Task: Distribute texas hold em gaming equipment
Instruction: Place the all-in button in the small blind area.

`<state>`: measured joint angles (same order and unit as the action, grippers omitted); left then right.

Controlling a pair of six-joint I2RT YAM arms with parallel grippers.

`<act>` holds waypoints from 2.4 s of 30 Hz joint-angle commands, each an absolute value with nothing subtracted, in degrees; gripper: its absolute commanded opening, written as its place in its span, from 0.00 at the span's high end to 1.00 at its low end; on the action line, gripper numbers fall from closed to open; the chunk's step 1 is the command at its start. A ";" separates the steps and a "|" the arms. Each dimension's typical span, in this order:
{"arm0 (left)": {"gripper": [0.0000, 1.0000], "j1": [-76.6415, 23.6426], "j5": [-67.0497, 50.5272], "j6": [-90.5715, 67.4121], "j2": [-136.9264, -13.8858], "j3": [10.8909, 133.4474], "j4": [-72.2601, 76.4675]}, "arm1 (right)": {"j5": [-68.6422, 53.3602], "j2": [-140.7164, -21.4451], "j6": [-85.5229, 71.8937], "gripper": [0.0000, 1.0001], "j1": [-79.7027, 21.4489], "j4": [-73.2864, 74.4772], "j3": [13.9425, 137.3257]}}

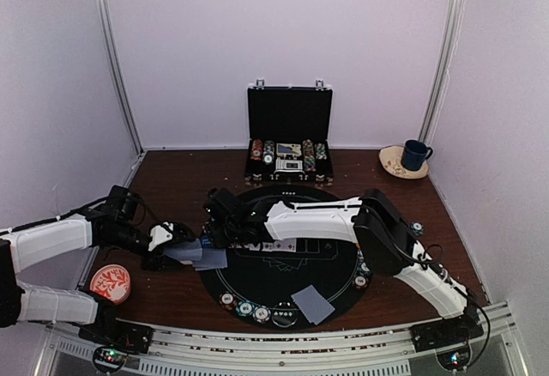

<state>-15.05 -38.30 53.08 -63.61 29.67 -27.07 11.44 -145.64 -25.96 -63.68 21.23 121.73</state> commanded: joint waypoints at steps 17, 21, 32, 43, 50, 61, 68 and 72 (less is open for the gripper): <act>0.86 -15.04 -38.76 52.83 -63.54 29.89 -25.81 | 11.29 -145.99 -27.08 0.33 -64.15 22.03 121.11; 0.86 -15.12 -38.76 52.82 -63.58 29.98 -25.79 | 11.41 -145.67 -26.85 0.29 -64.26 22.45 120.91; 0.86 -15.10 -38.76 52.74 -63.57 29.98 -25.79 | 11.87 -144.65 -26.64 0.21 -64.36 22.49 120.89; 0.87 -15.09 -38.76 52.71 -63.42 29.99 -25.80 | 12.91 -141.62 -26.54 0.21 -64.43 22.30 117.75; 0.86 -15.07 -38.80 52.76 -63.55 29.98 -25.76 | 12.88 -140.92 -26.59 0.27 -64.88 21.81 116.81; 0.86 -15.11 -38.76 52.71 -63.72 30.11 -25.76 | 12.35 -142.01 -27.49 0.27 -66.02 22.06 118.58; 0.86 -15.06 -38.76 52.74 -63.62 30.00 -25.80 | 12.55 -142.58 -28.59 0.24 -66.18 22.12 119.13; 0.86 -15.10 -38.77 52.65 -63.51 30.03 -25.82 | 12.97 -142.46 -28.95 0.22 -66.42 23.17 119.55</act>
<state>-15.05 -38.28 53.06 -63.64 29.67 -27.07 11.86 -143.79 -27.77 -65.89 21.80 117.82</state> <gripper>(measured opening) 0.498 0.769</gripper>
